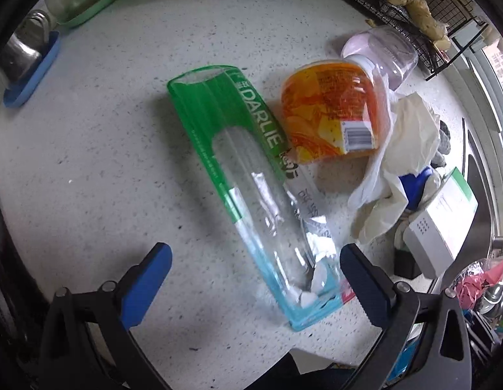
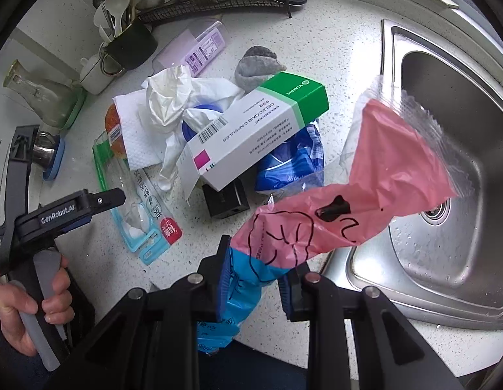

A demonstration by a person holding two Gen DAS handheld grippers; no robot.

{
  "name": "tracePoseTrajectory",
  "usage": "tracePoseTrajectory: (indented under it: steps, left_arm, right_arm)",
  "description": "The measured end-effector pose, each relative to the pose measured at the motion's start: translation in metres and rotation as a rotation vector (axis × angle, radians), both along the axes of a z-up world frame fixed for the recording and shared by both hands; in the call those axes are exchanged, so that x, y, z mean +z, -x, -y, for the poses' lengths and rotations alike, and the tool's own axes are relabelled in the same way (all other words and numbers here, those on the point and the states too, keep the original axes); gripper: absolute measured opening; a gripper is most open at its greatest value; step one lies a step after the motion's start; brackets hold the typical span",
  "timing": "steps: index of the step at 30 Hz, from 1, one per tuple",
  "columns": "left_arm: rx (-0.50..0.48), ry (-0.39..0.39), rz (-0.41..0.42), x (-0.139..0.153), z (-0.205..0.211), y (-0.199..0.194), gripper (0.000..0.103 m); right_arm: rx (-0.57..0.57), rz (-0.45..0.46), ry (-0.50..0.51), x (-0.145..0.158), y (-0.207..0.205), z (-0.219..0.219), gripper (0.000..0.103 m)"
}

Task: Collect trash
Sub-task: 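Grasp the green DARLIE toothbrush package with the left tool while the right tool holds the bag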

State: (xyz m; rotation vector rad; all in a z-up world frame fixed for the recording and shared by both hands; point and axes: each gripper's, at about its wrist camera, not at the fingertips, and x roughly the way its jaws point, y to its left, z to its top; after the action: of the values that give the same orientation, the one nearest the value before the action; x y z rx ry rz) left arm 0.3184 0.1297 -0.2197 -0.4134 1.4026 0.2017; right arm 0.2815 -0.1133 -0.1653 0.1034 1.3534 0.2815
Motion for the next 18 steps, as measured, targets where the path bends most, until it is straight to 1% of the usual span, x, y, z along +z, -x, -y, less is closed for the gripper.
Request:
tracePoseTrajectory:
  steps: [2,5,9,14,16,17,18]
  left_arm:
    - [0.002,-0.024,-0.006,-0.004,0.000,-0.008,0.103]
    - [0.009,-0.029,-0.031,-0.012,-0.002,-0.018,0.103]
    - [-0.018,-0.077,-0.055,-0.022,0.005,-0.031,0.103]
    - [-0.045,-0.108,-0.045,-0.023,0.013,-0.038,0.101]
    - [-0.043,-0.112,-0.048,-0.021,0.017,-0.039,0.095]
    - [-0.038,-0.112,-0.044,-0.017,0.023,-0.037,0.085]
    - [-0.025,-0.111,-0.035,-0.013,0.026,-0.036,0.072]
  right_arm:
    - [0.000,0.000,-0.008,-0.001,-0.001,-0.001,0.024]
    - [-0.001,-0.007,-0.017,-0.002,-0.005,-0.005,0.024]
    - [0.004,-0.010,-0.019,-0.002,-0.011,-0.011,0.024]
    - [0.020,-0.017,-0.024,-0.003,-0.012,-0.020,0.024]
    - [0.022,-0.024,-0.028,-0.004,-0.010,-0.020,0.024]
    - [0.019,-0.022,-0.038,-0.005,-0.008,-0.019,0.024]
    - [0.015,-0.028,-0.046,-0.006,-0.007,-0.019,0.024]
